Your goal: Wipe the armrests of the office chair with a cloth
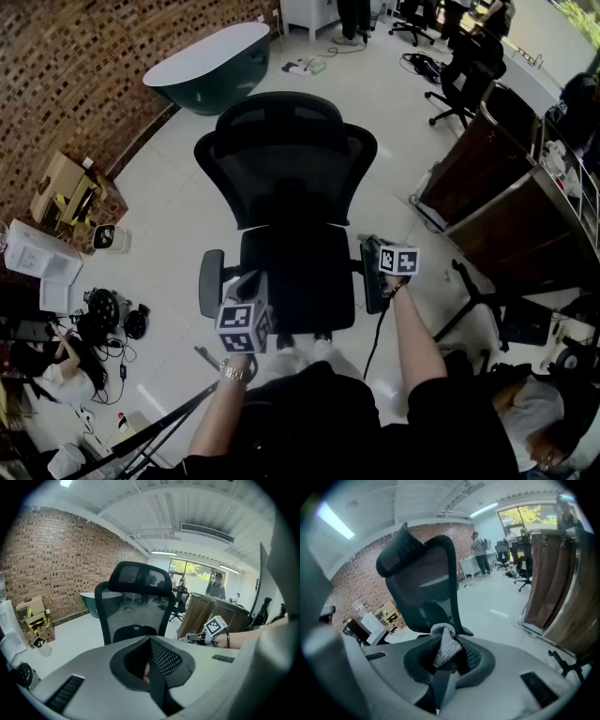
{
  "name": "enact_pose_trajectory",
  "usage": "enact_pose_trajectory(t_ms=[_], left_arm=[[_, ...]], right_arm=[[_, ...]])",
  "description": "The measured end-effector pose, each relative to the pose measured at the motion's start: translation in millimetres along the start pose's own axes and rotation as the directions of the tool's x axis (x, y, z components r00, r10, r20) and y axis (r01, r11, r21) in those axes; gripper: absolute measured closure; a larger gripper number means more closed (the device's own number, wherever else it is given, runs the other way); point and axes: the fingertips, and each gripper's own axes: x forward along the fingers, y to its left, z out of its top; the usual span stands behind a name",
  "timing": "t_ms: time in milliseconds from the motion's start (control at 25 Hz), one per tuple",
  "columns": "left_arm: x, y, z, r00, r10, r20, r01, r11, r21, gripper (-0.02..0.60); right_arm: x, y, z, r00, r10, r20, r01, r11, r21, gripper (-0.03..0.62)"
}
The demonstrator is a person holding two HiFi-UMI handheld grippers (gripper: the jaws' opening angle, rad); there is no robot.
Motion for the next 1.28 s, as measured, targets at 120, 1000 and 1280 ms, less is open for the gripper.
enact_pose_trajectory(t_ms=[120,1000,1280], left_arm=[[10.4,9.0,-1.6,1.000,0.003,0.001,-0.003,1.000,-0.003,0.575],[58.0,-35.0,16.2,0.981,-0.195,0.020,0.195,0.981,-0.002,0.575],[32.5,-21.5,9.4,0.991,-0.135,0.008,0.135,0.991,0.012,0.575]], right_arm=[[26.1,-17.5,-11.2,0.995,-0.048,-0.090,0.049,0.999,0.002,0.540],[-88.1,55.8,-158.3,0.994,0.059,-0.087,-0.074,0.981,-0.181,0.539],[-39.6,-22.6,3.0,0.995,0.029,0.099,-0.023,0.998,-0.067,0.539]])
